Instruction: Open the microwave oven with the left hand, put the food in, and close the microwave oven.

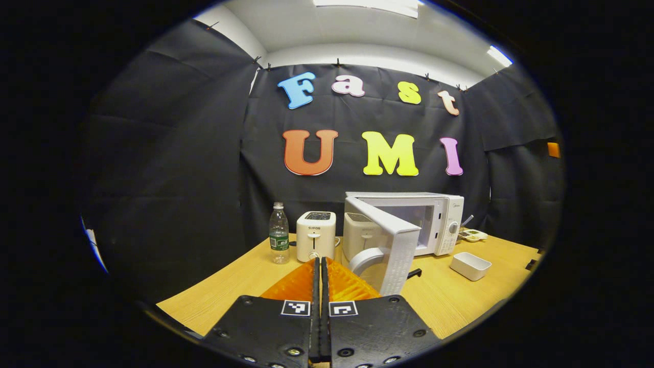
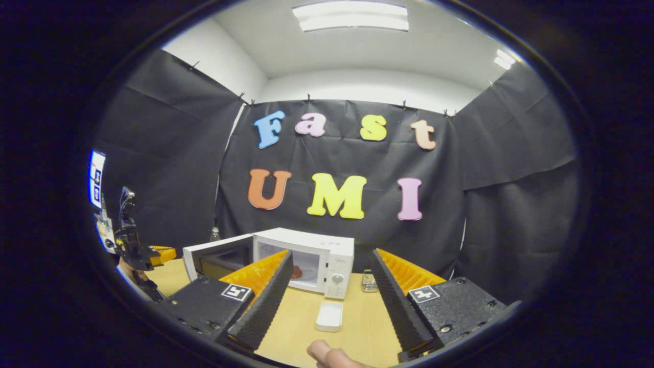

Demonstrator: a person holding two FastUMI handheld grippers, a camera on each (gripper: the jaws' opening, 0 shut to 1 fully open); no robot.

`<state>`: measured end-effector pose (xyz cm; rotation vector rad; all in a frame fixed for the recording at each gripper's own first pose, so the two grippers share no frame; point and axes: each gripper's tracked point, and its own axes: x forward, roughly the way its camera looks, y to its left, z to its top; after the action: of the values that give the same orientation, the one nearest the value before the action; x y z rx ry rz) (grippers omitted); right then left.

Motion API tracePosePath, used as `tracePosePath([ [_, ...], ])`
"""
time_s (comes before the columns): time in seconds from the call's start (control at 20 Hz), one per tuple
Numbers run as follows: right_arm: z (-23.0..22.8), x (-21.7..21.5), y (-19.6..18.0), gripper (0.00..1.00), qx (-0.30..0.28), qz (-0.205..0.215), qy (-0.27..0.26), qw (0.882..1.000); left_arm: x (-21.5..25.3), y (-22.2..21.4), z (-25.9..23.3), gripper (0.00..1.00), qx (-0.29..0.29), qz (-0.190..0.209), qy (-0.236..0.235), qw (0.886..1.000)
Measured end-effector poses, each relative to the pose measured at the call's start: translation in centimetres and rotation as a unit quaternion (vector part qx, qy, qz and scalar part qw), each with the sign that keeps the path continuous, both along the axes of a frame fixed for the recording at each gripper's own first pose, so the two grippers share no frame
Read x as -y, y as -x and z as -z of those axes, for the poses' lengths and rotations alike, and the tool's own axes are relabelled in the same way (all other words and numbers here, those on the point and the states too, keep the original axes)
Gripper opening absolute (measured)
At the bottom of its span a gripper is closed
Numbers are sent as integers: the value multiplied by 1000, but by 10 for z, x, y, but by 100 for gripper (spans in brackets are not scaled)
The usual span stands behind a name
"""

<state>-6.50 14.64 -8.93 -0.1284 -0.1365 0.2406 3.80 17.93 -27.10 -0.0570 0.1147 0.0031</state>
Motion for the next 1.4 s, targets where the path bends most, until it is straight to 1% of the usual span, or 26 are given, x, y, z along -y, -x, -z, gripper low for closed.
tracePosePath([
  [0.1,-5,16,9,93,6,6,-7,1000,0,-12,14,0,-6,15,11,1000],
  [0.2,-11,31,16,93,15,13,-11,1000,-3,-21,30,0,-22,19,22,999],
  [0.3,-18,47,22,93,27,25,-16,999,2,-26,34,0,-19,27,36,999],
  [0.35,-18,53,22,97,31,29,-18,999,4,-28,37,0,-19,29,42,999],
  [0.4,-19,58,25,93,32,32,-19,999,5,-32,40,0,-19,30,44,998],
  [0.45,-19,61,28,96,33,33,-20,999,9,-32,41,0,-18,32,47,998],
  [0.55,-20,65,32,96,34,31,-22,999,21,-31,40,0,-15,44,56,997],
  [0.6,-21,66,32,94,35,31,-23,999,25,-31,38,10,-11,45,64,997],
  [0.65,-21,67,32,96,36,30,-25,999,32,-34,36,10,-9,47,70,996],
  [0.7,-21,67,32,94,35,29,-27,999,40,-33,34,0,-6,55,73,996],
  [0.75,-20,67,33,96,34,27,-28,999,50,-32,30,0,1,63,73,995],
  [0.8,-19,67,32,94,33,25,-31,999,58,-33,26,0,4,71,70,995],
  [1.1,-15,74,30,93,24,23,-36,999,107,-38,30,0,-13,108,46,993],
  [1.15,-15,74,30,96,23,22,-37,999,115,-39,30,0,-15,112,46,992],
  [1.2,-14,73,30,93,22,20,-36,999,125,-42,31,0,-17,117,48,992],
  [1.25,-13,72,29,96,21,19,-34,999,133,-43,32,0,-19,123,48,991],
  [1.35,-14,69,31,97,23,14,-32,999,150,-48,33,0,-25,133,40,990],
  [1.4,-16,68,32,94,27,12,-32,999,158,-51,34,0,-28,135,35,990],
])
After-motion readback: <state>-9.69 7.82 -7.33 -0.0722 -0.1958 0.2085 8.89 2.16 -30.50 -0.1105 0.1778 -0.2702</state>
